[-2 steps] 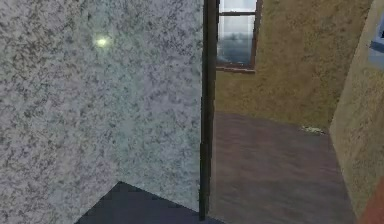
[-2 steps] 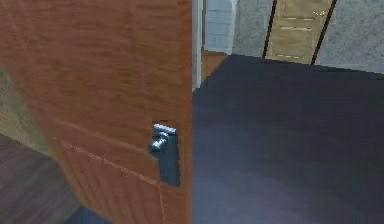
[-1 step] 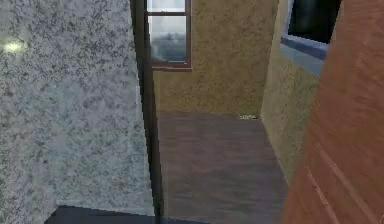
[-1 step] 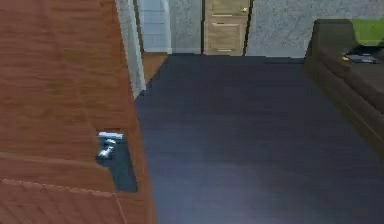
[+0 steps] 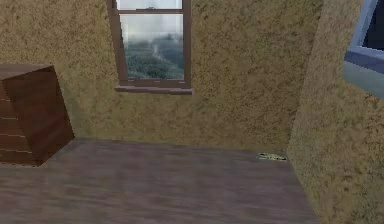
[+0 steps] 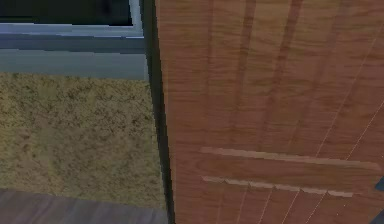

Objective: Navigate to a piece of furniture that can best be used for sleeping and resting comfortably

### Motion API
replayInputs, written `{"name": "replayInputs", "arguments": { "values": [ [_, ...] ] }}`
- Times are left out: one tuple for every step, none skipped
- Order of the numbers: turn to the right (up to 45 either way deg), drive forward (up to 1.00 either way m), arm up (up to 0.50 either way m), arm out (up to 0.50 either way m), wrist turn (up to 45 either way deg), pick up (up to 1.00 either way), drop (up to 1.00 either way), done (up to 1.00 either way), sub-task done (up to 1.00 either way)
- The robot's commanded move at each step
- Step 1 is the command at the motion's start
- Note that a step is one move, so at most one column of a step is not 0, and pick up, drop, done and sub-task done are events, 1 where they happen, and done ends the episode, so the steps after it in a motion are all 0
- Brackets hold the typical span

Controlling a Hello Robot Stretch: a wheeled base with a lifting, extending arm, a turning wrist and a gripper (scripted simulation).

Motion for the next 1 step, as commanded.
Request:
{"name": "replayInputs", "arguments": {
  "values": [
    [9.0, 0.00, 0.00, 0.00, 0.0, 0.00, 0.00, 0.00, 0.00]
  ]
}}
